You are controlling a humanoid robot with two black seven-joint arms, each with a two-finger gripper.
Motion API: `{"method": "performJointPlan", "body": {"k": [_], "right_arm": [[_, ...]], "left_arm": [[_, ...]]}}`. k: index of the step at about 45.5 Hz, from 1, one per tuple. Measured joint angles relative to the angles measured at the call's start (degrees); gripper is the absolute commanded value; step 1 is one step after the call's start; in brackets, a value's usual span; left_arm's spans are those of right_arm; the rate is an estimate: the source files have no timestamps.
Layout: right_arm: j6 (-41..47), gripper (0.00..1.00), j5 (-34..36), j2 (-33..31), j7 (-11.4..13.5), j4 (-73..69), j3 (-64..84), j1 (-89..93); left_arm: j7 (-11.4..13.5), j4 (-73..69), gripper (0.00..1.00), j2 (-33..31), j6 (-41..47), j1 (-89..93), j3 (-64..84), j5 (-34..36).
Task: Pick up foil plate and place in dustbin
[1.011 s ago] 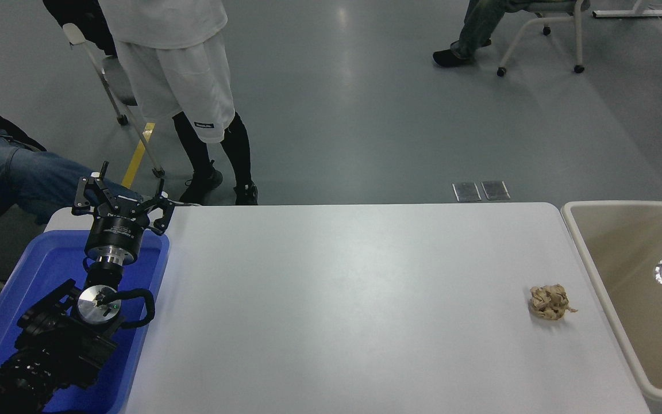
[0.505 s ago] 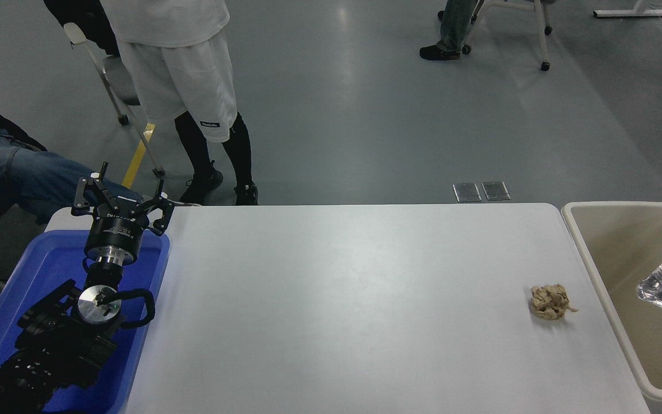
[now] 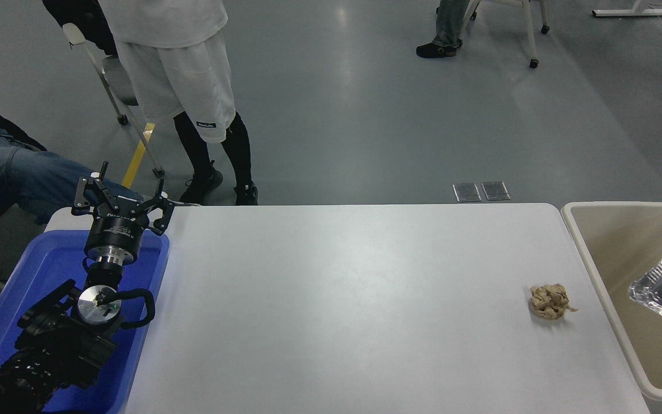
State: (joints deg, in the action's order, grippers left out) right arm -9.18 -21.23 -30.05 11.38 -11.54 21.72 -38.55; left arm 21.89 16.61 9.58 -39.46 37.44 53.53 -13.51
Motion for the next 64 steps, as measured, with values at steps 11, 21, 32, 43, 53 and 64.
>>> {"method": "performJointPlan", "body": {"k": [11,21,32,43,53,64], "right_arm": [[-3.6,0.87,0.2,0.0,0.0,0.6,0.1,0.2],[-4.9,0.96,0.3,0.0,0.0,0.7,0.1,0.1],[-5.4,0.98,0.5,0.0,0.0,0.8,0.1,-0.4],[-4.9,0.99,0.6,0.0,0.0,0.4,0.0,-2.4],[-2.1,0.99,0.0,-0.8,0.0,-1.7,0.3,-6.3],[0.8,0.99,-2.0,-4.0,0.0,-7.5,1.0,-12.1]], "left_arm": [[0.0,0.0,0.99,0.0,0.0,0.0,0.0,0.0],[0.0,0.0,0.99,0.0,0.0,0.0,0.0,0.0],[0.0,0.0,0.99,0.0,0.0,0.0,0.0,0.1],[0.0,0.0,0.99,0.0,0.0,0.0,0.0,0.1],[0.0,0.0,0.99,0.0,0.0,0.0,0.0,0.1],[0.0,0.0,0.99,0.0,0.0,0.0,0.0,0.1]]}}
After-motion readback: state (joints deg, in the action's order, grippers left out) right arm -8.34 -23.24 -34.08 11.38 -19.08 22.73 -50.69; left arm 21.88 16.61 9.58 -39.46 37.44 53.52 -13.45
